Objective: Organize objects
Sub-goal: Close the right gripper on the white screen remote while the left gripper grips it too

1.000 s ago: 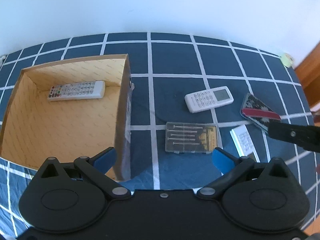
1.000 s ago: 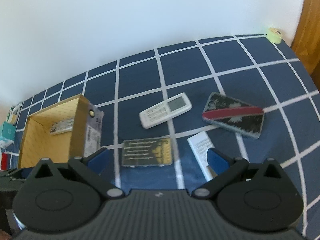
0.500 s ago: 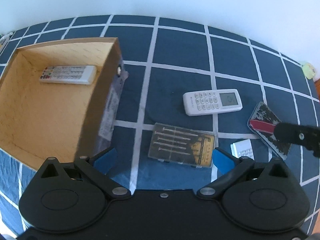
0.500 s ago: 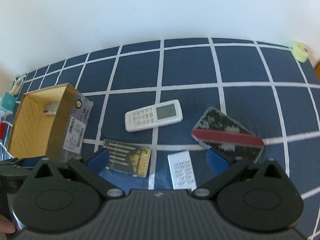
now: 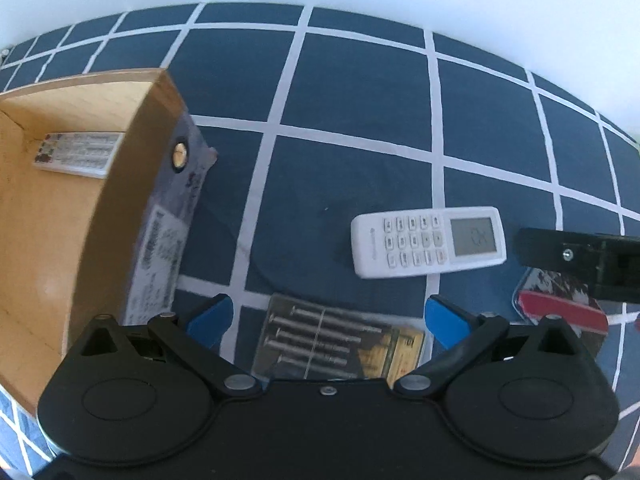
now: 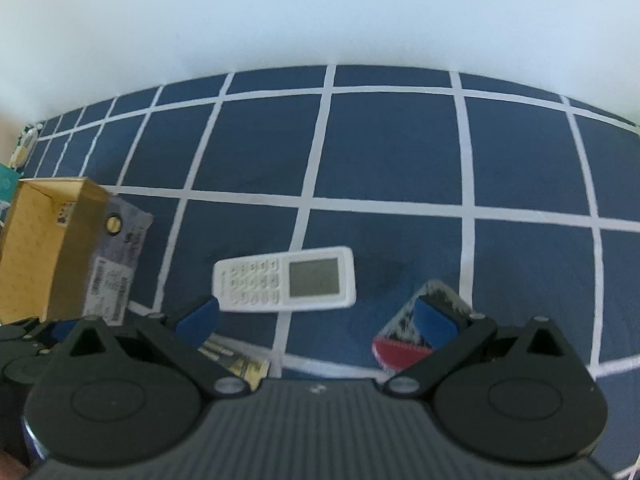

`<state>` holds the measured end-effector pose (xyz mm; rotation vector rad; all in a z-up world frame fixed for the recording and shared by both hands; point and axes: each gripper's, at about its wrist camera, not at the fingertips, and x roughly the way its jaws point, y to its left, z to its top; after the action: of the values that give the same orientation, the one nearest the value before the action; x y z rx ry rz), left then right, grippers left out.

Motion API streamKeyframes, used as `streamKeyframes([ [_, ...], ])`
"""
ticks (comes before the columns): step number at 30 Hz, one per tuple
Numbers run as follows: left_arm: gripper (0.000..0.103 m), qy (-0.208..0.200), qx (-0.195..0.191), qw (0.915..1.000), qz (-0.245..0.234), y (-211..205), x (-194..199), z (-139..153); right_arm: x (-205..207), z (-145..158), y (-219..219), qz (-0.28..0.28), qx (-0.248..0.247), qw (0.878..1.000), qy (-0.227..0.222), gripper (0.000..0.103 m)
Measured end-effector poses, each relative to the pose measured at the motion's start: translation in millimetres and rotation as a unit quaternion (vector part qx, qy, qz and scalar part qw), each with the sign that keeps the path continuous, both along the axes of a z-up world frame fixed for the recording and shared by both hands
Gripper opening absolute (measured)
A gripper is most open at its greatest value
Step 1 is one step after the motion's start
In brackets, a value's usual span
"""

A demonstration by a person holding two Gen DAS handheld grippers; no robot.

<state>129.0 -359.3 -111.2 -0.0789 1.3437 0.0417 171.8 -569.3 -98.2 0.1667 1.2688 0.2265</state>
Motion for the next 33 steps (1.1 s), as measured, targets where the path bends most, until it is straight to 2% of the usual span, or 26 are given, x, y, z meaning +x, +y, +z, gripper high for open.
streamKeyframes([
  [8,0.103,0.014,0.014,0.9997,-0.012,-9,20,-20,30,-32,6,0.018,0.009,1.000,0.021,0.103],
  [12,0.103,0.027,-0.006,0.9996,-0.001,-7,26,-29,39,-47,10,0.022,0.012,0.999,0.037,0.102],
  [17,0.103,0.031,-0.004,0.9995,-0.006,-10,32,-37,45,-61,11,0.019,0.017,0.998,0.049,0.101],
  [21,0.103,0.036,-0.016,0.9992,-0.001,-11,38,-43,49,-70,12,0.021,0.016,0.998,0.057,0.100],
  [25,0.103,0.033,-0.019,0.9993,-0.005,-16,44,-46,53,-76,14,0.024,0.016,0.997,0.065,0.094],
  [30,0.102,0.035,-0.034,0.9988,-0.008,-21,48,-52,54,-80,17,0.030,0.016,0.997,0.069,0.091],
  [33,0.095,0.039,-0.041,0.9983,-0.014,-25,49,-55,55,-80,17,0.038,0.016,0.997,0.069,0.090],
])
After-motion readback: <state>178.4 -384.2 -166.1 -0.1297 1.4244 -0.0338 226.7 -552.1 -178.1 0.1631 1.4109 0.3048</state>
